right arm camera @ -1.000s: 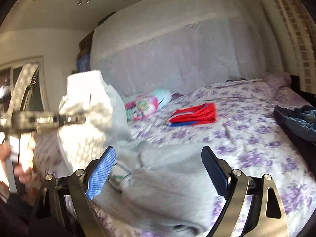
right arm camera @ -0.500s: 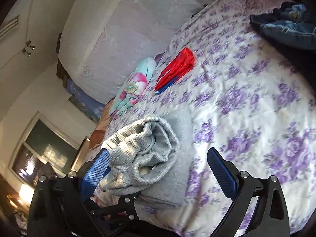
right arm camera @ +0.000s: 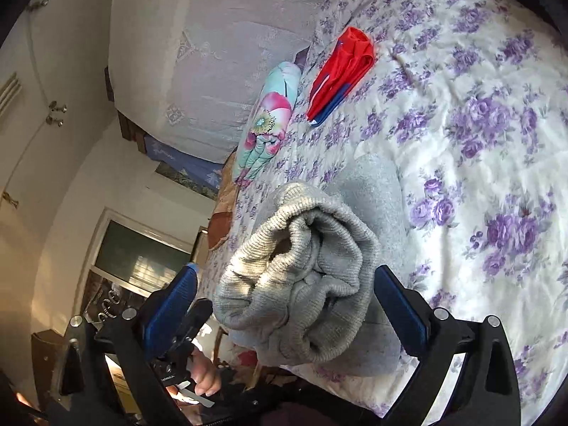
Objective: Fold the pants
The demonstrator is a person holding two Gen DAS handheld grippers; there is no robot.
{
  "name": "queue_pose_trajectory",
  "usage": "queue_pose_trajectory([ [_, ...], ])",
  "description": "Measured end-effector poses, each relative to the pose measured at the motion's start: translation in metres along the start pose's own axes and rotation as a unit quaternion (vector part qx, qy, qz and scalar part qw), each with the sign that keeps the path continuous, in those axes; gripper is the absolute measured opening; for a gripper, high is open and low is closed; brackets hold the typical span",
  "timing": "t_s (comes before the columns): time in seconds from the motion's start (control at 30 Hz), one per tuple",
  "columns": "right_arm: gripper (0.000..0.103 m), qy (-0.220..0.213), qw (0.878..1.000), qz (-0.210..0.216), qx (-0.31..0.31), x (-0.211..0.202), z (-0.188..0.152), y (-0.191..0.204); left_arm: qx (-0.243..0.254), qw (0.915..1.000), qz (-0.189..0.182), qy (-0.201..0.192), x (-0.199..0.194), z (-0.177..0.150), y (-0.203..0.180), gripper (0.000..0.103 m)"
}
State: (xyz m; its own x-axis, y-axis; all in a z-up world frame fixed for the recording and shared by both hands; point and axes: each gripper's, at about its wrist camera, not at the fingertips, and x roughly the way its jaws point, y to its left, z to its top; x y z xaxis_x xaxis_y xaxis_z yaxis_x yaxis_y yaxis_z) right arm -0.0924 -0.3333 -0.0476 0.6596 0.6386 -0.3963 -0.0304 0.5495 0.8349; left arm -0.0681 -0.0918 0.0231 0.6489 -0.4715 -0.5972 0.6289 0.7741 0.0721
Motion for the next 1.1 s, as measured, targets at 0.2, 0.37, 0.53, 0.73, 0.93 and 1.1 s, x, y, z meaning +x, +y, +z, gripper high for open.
queue_pose_trajectory([
  [0.2, 0.049, 0.046, 0.974, -0.166, -0.146, 0.028, -0.024, 0.03, 0.021, 0.9935, -0.079, 0.079, 0.05, -0.037, -0.044, 0.092],
  [0.37, 0.046, 0.062, 0.965, -0.202, -0.158, 0.022, -0.032, 0.016, 0.016, 0.9863, -0.139, 0.088, 0.045, -0.039, -0.047, 0.092],
  [0.53, 0.064, 0.034, 0.988, -0.124, -0.087, 0.012, -0.031, -0.015, 0.006, 0.9829, -0.16, 0.09, 0.034, -0.042, -0.032, 0.092],
  [0.73, 0.1, 0.008, 0.996, -0.063, -0.054, -0.02, -0.028, -0.023, -0.123, 0.9784, -0.162, 0.036, -0.029, -0.039, 0.071, 0.098],
  [0.93, 0.1, 0.066, 0.995, -0.061, -0.039, 0.023, -0.03, -0.034, -0.313, 0.9151, -0.228, 0.112, 0.042, -0.078, 0.151, 0.098],
  [1.1, 0.1, 0.091, 0.993, -0.071, -0.033, 0.058, -0.016, -0.03, -0.296, 0.8965, -0.271, 0.188, 0.109, -0.077, 0.117, 0.098],
])
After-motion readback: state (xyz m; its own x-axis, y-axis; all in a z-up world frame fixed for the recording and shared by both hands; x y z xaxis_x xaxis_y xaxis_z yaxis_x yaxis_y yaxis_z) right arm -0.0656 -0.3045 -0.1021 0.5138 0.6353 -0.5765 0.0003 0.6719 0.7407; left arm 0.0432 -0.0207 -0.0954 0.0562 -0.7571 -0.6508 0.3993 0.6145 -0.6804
